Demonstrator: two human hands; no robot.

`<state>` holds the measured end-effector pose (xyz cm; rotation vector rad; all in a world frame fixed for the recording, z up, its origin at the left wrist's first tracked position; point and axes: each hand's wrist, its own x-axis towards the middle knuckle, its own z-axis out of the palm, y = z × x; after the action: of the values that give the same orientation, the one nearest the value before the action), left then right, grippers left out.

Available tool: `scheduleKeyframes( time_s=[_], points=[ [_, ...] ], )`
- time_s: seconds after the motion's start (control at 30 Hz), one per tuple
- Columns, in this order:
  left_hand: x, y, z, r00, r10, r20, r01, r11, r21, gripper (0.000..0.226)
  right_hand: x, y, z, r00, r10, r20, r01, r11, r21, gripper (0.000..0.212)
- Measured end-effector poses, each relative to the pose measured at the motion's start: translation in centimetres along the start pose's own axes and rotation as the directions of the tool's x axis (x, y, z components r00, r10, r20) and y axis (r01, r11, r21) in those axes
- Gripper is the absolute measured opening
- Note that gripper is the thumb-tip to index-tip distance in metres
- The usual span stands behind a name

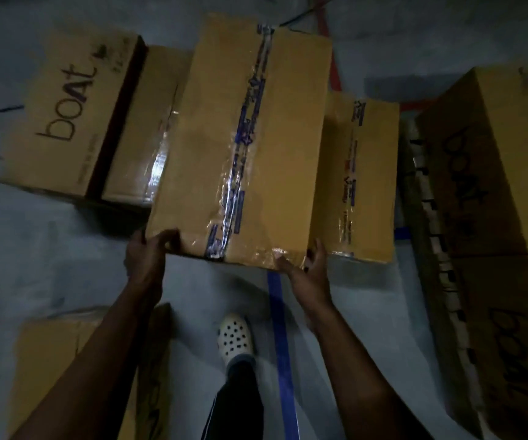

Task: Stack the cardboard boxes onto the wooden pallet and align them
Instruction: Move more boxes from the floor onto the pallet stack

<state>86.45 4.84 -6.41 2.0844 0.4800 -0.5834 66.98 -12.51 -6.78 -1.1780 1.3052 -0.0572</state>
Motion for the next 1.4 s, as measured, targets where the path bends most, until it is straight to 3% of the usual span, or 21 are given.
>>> scheduleKeyframes(
  time_s=[0.1,0.27,0.43,0.6,0.73,0.83,1.0,1.07,1.27,1.4],
  points=[
    [-0.4,0.2,-0.9,0.996,0.009,0.085,-0.015,0.998,0.068,0.045,-1.2,0.0,0.0,0.989,0.14,0.043,-0.144,0.983,0.112,0.072],
    [-7.7,3.8,-1.1,0.991,0.122,0.049,-0.126,0.988,0.09,0.033,-4.3,-5.0,-3.4,0.989,0.084,-0.118,-0.048,0.958,0.282,0.078],
    [-20.3,11.6,-1.4,0.949,0.313,-0.043,-0.316,0.942,-0.109,0.037,-11.2,-13.7,-11.5,0.97,-0.103,-0.218,0.161,0.951,0.265,0.105],
    [-34.5,18.1,-2.2,0.827,0.563,-0.01,-0.563,0.826,-0.038,0.072,-21.3,-18.8,-23.4,0.92,-0.26,-0.292,0.333,0.914,0.233,0.088],
    [-47.3,19.5,-1.0,0.776,0.626,0.07,-0.63,0.765,0.133,0.068,-30.7,-16.6,-33.3,0.86,-0.232,-0.454,0.349,0.917,0.194,0.081],
    [-56.9,17.5,0.6,0.778,0.599,0.191,-0.628,0.753,0.196,0.065,-36.4,-12.3,-40.9,0.805,-0.196,-0.56,0.29,0.953,0.083,0.093],
    [-70.7,14.4,4.9,0.69,0.662,0.293,-0.719,0.671,0.181,0.068,-41.7,-7.8,-52.8,0.728,-0.147,-0.67,0.236,0.971,0.043,0.118],
    [-75.2,13.7,6.2,0.671,0.678,0.3,-0.732,0.668,0.13,0.071,-44.0,-6.7,-56.7,0.688,-0.169,-0.706,0.267,0.963,0.03,0.114],
    [-81.1,14.1,10.5,0.616,0.731,0.294,-0.769,0.639,0.023,0.069,-45.8,-6.9,-64.6,0.606,-0.231,-0.761,0.341,0.94,-0.014,0.103],
    [-82.1,14.3,14.4,0.65,0.699,0.298,-0.73,0.683,-0.008,0.08,-43.2,-7.7,-68.3,0.594,-0.259,-0.762,0.364,0.931,-0.032,0.1]
  ],
)
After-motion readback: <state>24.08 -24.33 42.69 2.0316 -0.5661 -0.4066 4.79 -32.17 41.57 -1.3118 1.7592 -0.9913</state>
